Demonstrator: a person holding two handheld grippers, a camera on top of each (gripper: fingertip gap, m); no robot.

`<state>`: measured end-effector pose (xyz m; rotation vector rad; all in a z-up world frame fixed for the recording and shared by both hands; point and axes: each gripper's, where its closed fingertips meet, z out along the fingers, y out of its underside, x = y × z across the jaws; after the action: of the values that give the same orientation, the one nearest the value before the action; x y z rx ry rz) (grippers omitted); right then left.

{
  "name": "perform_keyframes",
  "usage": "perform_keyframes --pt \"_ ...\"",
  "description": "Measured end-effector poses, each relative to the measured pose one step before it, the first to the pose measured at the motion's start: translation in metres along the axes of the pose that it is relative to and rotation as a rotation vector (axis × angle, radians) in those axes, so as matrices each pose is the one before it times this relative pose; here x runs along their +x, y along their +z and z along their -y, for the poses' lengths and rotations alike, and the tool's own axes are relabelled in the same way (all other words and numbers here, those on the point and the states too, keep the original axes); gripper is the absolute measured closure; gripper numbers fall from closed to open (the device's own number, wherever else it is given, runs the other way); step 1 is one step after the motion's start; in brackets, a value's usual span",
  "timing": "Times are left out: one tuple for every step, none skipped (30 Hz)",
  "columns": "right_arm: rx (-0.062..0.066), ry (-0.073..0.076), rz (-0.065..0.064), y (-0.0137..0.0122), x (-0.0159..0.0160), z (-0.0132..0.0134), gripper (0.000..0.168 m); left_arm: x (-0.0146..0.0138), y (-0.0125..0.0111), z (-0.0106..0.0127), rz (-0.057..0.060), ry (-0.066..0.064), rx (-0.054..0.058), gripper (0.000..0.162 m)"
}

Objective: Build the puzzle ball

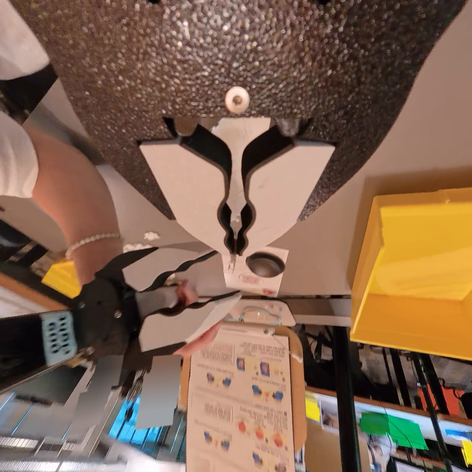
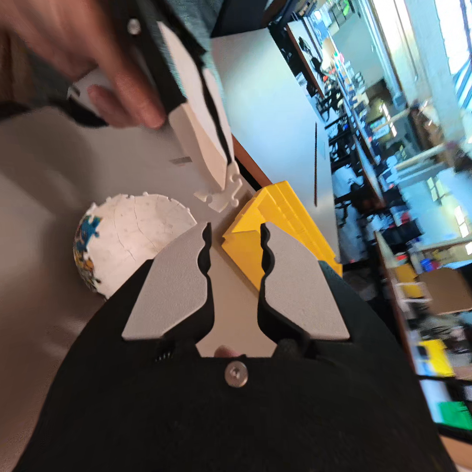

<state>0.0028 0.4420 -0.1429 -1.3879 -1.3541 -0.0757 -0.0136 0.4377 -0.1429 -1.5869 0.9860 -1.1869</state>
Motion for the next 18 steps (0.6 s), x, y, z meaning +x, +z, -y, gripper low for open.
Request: perform_keyframes --pt "0.0117 0.0801 -0.0129 0.00103 0.00498 -0.0007 0.128 0.0004 -0.00174 0.00675 -0.0142 -0.02 0.0501 0.16" --pt "0.0176 0.0744 0.0087 0.0012 0.00164 0.00075 0.126 0.00035 -0.00202 0.00752 -0.0125 -0.0211 0.0572 0.161" --pt "0.0305 0.078 0.0428 0.00106 -0.00394 0.00321 0.121 0.00068 -0.00185 0.00742 -0.014 -0.0196 0.0562 0.161" --pt "0.0399 0.0798 0.0478 0.00141 -0.00505 0.00499 0.114 0.00111 -0.00157 0.00668 -0.0165 -0.0166 0.051 0.16" --pt "0.0444 0.064 0.0342 0.00134 -0.00301 0.00646 0.116 0.00155 -0.00119 0.00576 -0.0188 -0.0139 0.047 0.16" --pt "0.0473 0.0549 0.0152 0.00101 -0.00074 0.00732 0.119 0.00211 -0.00071 0.00424 -0.0217 -0.0146 0.0383 0.16" --pt "0.0422 0.0459 0.0183 0.00057 -0.00135 0.00677 0.122 0.00186 -0.00018 0.0027 -0.0194 -0.0166 0.0277 0.16" --pt "0.039 0.0335 0.0202 0.00019 -0.00188 0.0063 0.128 0.00177 0.00024 0.00164 -0.0171 -0.016 0.0206 0.16" --pt "0.033 0.0232 0.0066 0.00004 -0.00053 0.005 0.136 0.0027 0.00056 0.00066 -0.0221 -0.0135 0.0134 0.161" --pt "0.0191 0.008 0.0043 0.00056 -0.00075 0.00259 0.143 0.0031 0.0009 0.00025 -0.0228 -0.012 0.0103 0.16" --pt "0.0068 -0.0095 0.0077 0.00119 -0.00174 0.00055 0.147 0.00227 0.001 0.00043 -0.0138 -0.01 0.0123 0.16" --pt "0.001 -0.0181 0.0101 0.00153 -0.00248 -0.00038 0.151 0.00158 0.00122 -0.00005 -0.006 -0.0019 0.0109 0.161" --pt "-0.0088 -0.0155 0.0111 0.00132 -0.00265 -0.00136 0.157 0.00082 0.00104 -0.00073 -0.0018 0.0066 0.0051 0.16" --pt "-0.016 -0.0095 -0.0033 0.00048 0.00032 -0.00191 0.157 0.0003 0.00041 -0.0005 0.0003 0.0111 0.0023 0.161" --pt "-0.0096 -0.0058 0.0072 -0.00115 -0.00049 -0.00123 0.161 0.00004 0.00004 -0.00111 -0.0007 0.0145 -0.0073 0.161" --pt "-0.0075 0.0027 0.0241 -0.00205 -0.00238 -0.00107 0.162 0.00133 0.00036 -0.00214 -0.0101 0.0177 -0.017 0.161" --pt "-0.0058 0.0048 0.0179 -0.00233 -0.00114 -0.0012 0.162 0.00098 0.00036 -0.00182 -0.0039 0.021 -0.0164 0.16" --pt "-0.0072 0.0049 0.0086 -0.00228 0.00005 -0.00146 0.166 -0.00007 0.00032 -0.00139 0.0072 0.0279 -0.0107 0.16"
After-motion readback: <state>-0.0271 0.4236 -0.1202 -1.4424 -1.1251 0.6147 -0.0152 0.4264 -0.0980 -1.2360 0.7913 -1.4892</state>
